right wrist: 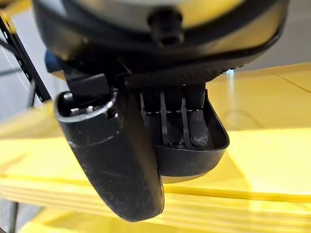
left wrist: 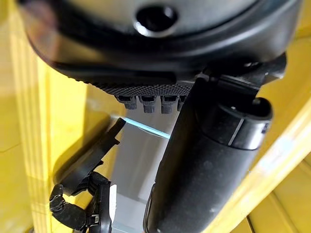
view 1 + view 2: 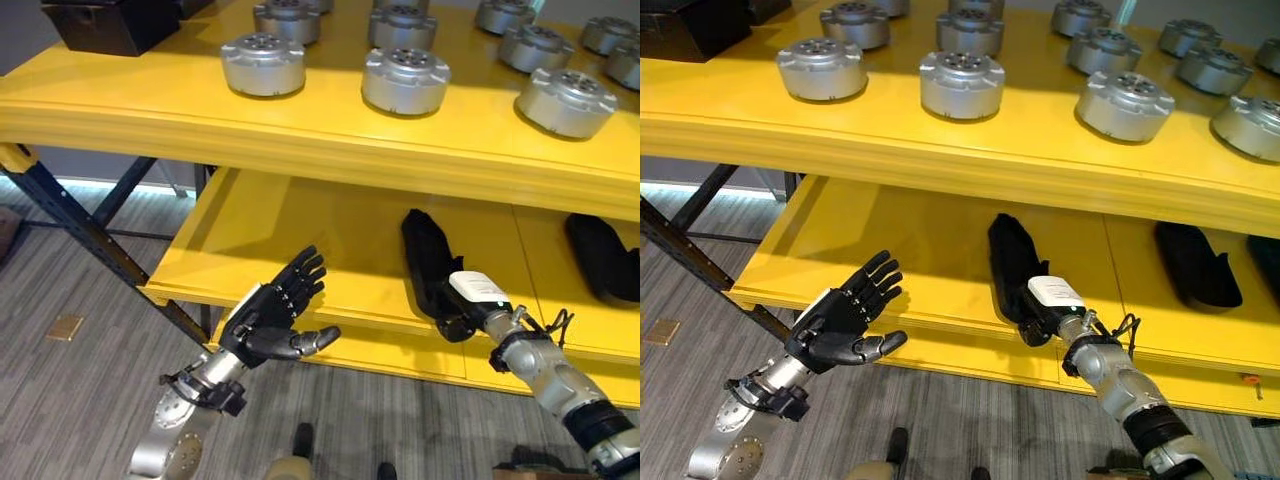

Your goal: Move parts from the plastic box to the shelf.

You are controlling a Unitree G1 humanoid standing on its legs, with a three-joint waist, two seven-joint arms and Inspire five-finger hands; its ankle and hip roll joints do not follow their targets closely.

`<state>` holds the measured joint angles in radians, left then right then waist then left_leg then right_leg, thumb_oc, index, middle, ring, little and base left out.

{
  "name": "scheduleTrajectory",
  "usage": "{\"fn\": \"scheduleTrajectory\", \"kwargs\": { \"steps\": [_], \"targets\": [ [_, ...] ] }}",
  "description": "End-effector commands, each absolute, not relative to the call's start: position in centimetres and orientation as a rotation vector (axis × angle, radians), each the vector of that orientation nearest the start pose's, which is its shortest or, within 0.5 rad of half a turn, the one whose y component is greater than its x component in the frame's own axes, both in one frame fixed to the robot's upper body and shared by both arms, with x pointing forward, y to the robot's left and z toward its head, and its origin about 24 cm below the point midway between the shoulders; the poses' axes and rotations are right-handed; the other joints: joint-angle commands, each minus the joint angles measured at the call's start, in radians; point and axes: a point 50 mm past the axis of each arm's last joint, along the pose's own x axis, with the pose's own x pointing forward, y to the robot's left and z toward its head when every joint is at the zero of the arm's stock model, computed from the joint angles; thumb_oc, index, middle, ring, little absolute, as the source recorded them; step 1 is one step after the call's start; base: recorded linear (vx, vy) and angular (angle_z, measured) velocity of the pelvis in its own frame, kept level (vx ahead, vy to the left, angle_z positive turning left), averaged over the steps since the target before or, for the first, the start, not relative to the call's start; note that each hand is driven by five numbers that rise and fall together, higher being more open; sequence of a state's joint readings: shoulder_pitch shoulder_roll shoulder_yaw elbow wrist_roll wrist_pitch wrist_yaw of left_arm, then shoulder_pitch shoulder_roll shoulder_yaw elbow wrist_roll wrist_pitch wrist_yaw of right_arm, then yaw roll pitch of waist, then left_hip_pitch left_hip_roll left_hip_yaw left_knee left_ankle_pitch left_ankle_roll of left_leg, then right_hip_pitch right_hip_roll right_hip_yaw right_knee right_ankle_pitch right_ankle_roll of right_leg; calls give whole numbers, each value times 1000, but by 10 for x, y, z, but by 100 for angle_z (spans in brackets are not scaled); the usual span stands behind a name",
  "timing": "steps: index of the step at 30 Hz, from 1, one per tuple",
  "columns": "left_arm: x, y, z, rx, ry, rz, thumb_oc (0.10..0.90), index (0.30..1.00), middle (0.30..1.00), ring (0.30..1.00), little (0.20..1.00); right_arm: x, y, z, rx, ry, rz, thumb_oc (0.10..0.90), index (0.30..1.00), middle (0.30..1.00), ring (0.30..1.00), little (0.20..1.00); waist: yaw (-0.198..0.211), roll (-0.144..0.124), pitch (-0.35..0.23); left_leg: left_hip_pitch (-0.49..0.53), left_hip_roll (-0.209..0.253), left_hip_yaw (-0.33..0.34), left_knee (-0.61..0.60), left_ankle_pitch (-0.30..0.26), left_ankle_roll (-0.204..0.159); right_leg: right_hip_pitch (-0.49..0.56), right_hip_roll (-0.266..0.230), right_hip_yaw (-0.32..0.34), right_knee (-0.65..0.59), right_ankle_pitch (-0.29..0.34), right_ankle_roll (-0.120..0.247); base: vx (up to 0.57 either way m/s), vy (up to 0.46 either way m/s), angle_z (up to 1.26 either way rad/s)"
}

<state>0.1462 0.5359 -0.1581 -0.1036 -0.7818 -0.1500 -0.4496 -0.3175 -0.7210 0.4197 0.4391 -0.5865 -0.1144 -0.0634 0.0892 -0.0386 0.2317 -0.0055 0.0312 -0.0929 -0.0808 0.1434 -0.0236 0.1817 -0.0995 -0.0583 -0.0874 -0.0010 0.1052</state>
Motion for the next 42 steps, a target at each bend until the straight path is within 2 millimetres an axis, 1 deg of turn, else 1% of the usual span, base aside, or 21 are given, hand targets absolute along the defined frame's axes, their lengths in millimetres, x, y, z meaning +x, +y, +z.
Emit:
{"fn": "scheduleTrajectory", "kwargs": {
  "steps": [1,2,8,13,14,20,24,26,28,31,35,38,41,42],
  "targets": [
    [228,181,111,-253,-310,-697,900,1000,1000,1000,1000,341,-233,123,-1456,-194,92,400,300,300,300,300,12,9,-22,49,34,39,22,-158,-7,-112,-7,-44,103,-35,-17,-127,-68,11],
    [230,181,115,-254,-325,-712,900,1000,1000,1000,1000,347,-239,132,-1468,-182,56,400,300,300,300,300,18,16,-3,27,31,36,28,-154,-8,-129,-7,-45,110,-37,-19,-154,-70,11],
    [237,176,129,-243,-374,-757,900,1000,1000,1000,1000,362,-263,153,-1495,-124,-81,400,300,300,300,300,34,40,68,-35,24,26,28,-130,-9,-177,0,-43,114,-30,-29,-139,-59,12],
    [236,173,131,-234,-380,-779,900,1000,1000,1000,1000,365,-271,155,-1488,-95,-122,400,300,300,300,300,39,46,84,-52,22,21,34,-124,-10,-188,2,-45,118,-31,-34,-40,-37,0],
    [236,171,132,-231,-379,-795,900,1000,1000,1000,1000,366,-279,156,-1484,-67,-153,400,300,300,300,300,44,50,95,-62,20,19,41,-124,-10,-194,3,-48,122,-32,-37,-25,-47,2],
    [237,169,133,-241,-377,-805,900,1000,1000,1000,1000,366,-284,156,-1499,-57,-167,400,300,300,300,300,46,54,104,-73,19,20,47,-122,-10,-201,4,-50,123,-30,-39,-13,-24,1],
    [237,169,136,-226,-383,-814,900,1000,1000,1000,1000,367,-293,171,-1532,-48,-218,400,300,300,300,300,43,61,130,-94,20,24,57,-120,-11,-220,8,-43,128,-30,-43,-48,-40,-3],
    [237,170,137,-226,-386,-814,900,1000,1000,1000,1000,367,-295,173,-1539,-43,-225,400,300,300,300,300,42,62,133,-97,19,24,58,-120,-11,-222,9,-43,128,-31,-44,-30,-16,-4],
    [237,171,137,-227,-390,-813,900,1000,1000,1000,1000,365,-302,174,-1552,-26,-245,400,300,300,300,300,39,64,139,-102,19,27,59,-118,-12,-228,9,-43,131,-30,-45,-15,-10,-2],
    [236,171,137,-226,-388,-822,900,1000,1000,1000,1000,363,-308,172,-1543,-12,-251,400,300,300,300,300,37,64,142,-104,19,30,60,-119,-11,-232,9,-41,133,-30,-45,0,0,0],
    [236,171,138,-219,-394,-828,900,1000,1000,1000,1000,362,-310,173,-1547,0,-232,400,300,300,300,300,36,62,142,-106,19,32,61,-120,-11,-232,9,-42,133,-30,-46,0,0,0],
    [235,171,138,-219,-391,-825,900,1000,1000,1000,1000,360,-310,167,-1549,21,-211,400,300,300,300,300,31,60,141,-102,22,35,63,-120,-12,-230,8,-40,136,-31,-44,0,0,0],
    [234,172,136,-216,-382,-827,900,1000,1000,1000,1000,355,-314,157,-1563,56,-193,400,300,300,300,300,24,55,134,-89,27,43,62,-121,-11,-222,8,-38,139,-31,-44,0,0,0],
    [234,172,136,-216,-381,-827,900,1000,1000,1000,1000,355,-315,156,-1562,58,-193,400,300,300,300,300,24,54,134,-89,27,43,62,-121,-11,-221,8,-38,139,-31,-44,0,0,0]
  ]
}}
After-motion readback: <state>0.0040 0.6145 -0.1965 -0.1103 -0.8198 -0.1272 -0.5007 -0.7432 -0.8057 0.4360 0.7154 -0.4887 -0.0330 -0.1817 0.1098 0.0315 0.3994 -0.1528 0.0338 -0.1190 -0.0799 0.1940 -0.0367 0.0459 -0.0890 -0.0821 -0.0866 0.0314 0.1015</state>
